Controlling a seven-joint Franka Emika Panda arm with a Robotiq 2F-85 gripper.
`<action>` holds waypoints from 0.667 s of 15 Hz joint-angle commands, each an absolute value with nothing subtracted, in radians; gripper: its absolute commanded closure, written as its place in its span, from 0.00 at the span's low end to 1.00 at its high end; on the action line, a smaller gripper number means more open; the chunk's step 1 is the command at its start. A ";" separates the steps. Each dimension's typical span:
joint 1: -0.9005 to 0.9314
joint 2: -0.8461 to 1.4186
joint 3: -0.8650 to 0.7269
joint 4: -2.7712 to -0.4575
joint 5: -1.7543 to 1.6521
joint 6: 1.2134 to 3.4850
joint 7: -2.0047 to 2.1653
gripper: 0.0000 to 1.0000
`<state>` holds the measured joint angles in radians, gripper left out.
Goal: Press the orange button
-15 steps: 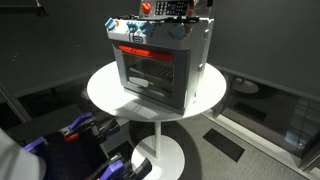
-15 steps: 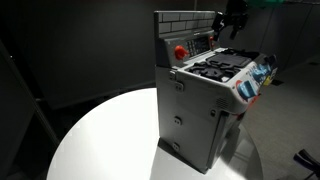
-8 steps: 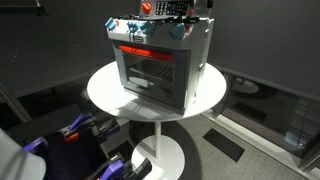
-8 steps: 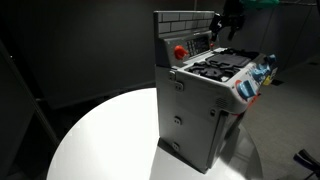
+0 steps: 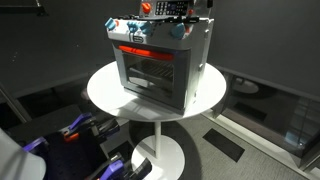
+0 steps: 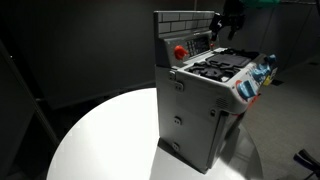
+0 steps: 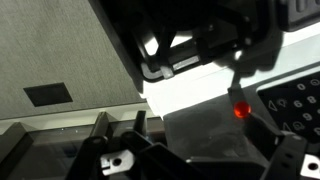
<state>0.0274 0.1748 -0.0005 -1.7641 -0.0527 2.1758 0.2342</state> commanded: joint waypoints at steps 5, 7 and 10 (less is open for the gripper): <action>0.030 0.103 0.003 -1.799 -0.042 2.149 0.217 0.00; 0.029 0.088 0.002 -1.808 -0.044 2.147 0.216 0.00; 0.025 0.070 0.001 -1.820 -0.039 2.127 0.211 0.00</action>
